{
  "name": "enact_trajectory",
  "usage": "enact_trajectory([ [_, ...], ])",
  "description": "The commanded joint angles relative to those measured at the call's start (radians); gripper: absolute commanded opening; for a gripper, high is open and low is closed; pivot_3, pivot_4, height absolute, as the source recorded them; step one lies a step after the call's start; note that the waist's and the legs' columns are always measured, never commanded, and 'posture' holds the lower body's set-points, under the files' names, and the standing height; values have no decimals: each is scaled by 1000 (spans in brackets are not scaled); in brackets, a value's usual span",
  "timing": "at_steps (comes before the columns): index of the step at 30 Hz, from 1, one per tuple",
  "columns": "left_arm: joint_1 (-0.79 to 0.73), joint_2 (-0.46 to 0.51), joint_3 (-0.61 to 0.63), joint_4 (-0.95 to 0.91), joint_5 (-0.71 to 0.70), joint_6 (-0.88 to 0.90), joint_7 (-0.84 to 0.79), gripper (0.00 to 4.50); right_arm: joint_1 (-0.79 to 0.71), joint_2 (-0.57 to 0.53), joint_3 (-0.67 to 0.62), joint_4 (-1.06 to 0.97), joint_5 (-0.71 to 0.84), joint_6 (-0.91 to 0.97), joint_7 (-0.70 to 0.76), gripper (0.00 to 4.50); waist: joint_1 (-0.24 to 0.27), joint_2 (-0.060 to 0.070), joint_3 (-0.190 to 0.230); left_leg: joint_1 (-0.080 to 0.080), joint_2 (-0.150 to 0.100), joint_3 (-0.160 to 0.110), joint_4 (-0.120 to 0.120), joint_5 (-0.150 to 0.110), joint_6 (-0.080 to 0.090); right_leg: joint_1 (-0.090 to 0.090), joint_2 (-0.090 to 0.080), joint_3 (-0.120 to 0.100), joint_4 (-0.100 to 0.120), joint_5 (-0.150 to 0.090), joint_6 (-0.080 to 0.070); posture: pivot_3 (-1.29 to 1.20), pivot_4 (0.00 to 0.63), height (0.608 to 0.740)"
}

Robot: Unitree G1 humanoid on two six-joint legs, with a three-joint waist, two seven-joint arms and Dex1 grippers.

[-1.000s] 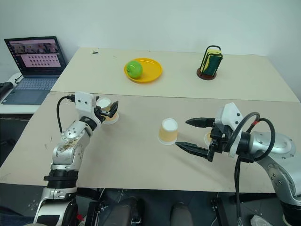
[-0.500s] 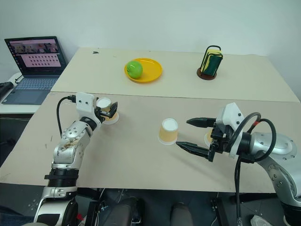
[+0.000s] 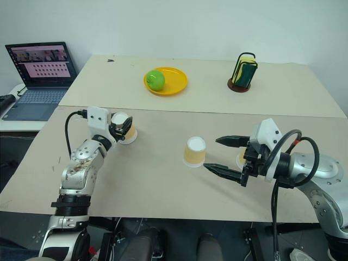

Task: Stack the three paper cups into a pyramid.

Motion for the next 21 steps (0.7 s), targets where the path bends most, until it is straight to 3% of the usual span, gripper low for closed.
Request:
enact_trajectory([
  [1,-27,-6,-44,-213,-143,11,-144,2506,-13,-12,-36,-11,-4,-17,-6,4500,1,0,0,0,0,0,0,0,0,0,0,0,0,0,0,0,150,726],
  [8,15,128,-191,-403,-343,193,-452,2506,-4,-8,-43,-12,-17,-21,-15,4500,-8,0,0,0,1,0,0,3,0,0,1,0,0,0,0,0,150,726],
  [11,6,183,-246,-361,-330,201,-536,2506,7,-4,-59,-27,-12,-17,-28,4500,-15,1,0,0,1,0,0,5,5,0,2,0,1,0,0,0,150,726],
  [21,-80,191,-293,-194,-249,124,-607,2506,75,5,-111,-80,-3,-16,-66,4500,-13,0,0,0,0,0,0,4,7,1,2,0,0,0,0,0,150,726],
])
